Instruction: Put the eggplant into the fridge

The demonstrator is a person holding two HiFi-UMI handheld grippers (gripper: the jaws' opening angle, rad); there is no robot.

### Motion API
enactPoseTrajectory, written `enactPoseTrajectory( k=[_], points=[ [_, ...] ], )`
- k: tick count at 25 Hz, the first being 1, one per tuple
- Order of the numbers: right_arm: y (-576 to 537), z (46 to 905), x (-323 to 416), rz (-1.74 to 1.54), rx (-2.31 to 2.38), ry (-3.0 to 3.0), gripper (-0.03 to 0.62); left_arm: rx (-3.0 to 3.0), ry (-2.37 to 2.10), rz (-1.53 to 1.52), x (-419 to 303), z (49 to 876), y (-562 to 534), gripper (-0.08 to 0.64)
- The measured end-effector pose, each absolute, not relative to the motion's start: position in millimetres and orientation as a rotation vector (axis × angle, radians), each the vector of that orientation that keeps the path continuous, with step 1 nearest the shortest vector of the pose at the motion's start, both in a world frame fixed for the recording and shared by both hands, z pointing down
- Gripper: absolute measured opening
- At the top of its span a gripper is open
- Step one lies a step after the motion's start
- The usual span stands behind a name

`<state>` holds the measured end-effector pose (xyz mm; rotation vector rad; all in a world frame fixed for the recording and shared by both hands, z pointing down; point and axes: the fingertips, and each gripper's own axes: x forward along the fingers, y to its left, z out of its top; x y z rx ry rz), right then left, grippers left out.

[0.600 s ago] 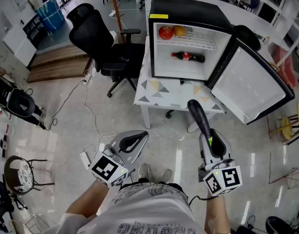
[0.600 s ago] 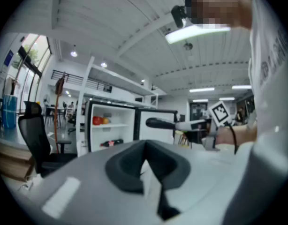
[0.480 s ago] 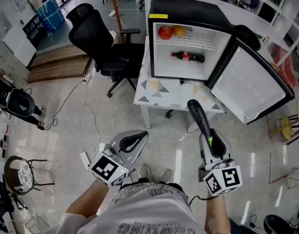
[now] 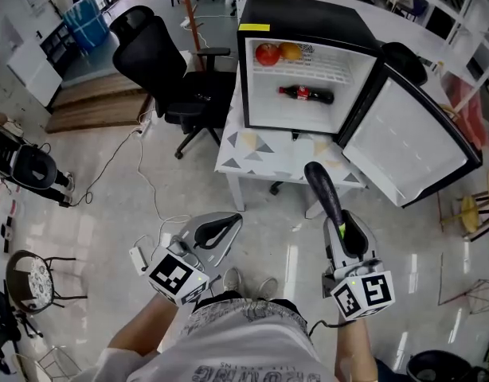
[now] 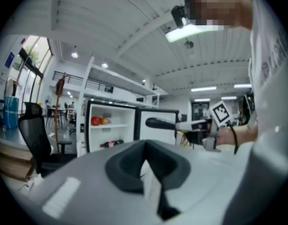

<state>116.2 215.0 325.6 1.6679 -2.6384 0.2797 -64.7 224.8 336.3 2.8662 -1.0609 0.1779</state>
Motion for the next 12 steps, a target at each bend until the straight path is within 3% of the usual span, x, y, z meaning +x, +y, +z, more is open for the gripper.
enactPoseTrajectory(
  k=[12],
  points=[
    [215, 332, 156, 0.285, 1.605, -2.680, 0.132, 2.844, -1.147, 0.164, -25, 336, 226, 0.008]
  ],
)
